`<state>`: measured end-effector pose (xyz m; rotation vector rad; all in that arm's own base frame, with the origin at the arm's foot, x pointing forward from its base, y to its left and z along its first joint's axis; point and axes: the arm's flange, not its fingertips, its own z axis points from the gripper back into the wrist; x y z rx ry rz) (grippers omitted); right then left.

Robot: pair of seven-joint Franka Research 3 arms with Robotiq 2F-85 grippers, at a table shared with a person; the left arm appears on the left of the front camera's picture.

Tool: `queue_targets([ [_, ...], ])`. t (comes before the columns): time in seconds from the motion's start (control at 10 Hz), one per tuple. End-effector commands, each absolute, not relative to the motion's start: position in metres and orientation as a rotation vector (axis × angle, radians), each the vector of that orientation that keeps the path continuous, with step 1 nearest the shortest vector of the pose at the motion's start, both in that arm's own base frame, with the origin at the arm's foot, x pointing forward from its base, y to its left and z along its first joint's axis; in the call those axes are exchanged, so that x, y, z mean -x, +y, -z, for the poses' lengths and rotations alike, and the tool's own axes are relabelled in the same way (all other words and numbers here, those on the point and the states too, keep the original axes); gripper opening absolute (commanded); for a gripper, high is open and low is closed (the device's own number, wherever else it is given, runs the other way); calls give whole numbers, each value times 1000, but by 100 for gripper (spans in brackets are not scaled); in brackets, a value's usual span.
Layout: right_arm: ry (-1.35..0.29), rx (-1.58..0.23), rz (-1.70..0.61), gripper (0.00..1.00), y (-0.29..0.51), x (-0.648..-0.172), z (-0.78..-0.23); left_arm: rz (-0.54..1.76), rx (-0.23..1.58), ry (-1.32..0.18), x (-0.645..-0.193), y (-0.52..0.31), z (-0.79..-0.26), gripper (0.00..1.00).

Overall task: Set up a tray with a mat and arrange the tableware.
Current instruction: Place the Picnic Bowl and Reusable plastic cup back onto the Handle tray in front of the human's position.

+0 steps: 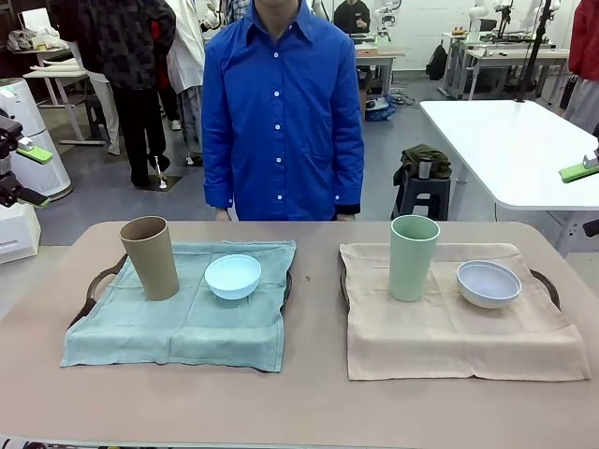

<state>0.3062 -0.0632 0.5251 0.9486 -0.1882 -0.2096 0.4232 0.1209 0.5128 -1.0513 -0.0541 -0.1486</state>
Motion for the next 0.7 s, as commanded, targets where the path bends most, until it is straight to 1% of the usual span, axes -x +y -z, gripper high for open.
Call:
queue_targets([
  [0.0,-94,-1046,213,100,-104,-314,-515,60,1094,-85,-413,126,-501,100],
  [0.1,-87,-1063,205,100,-119,-312,-512,-16,1094,-101,-406,132,-490,100],
  [0.3,-56,-1064,155,100,-146,-310,-505,-80,1120,-134,-391,142,-478,100],
  [0.5,-56,-1072,162,100,-164,-315,-500,-100,1138,-91,-391,144,-465,100],
  [0.6,-79,-1056,183,100,-161,-321,-497,-81,1136,-85,-391,142,-464,100],
])
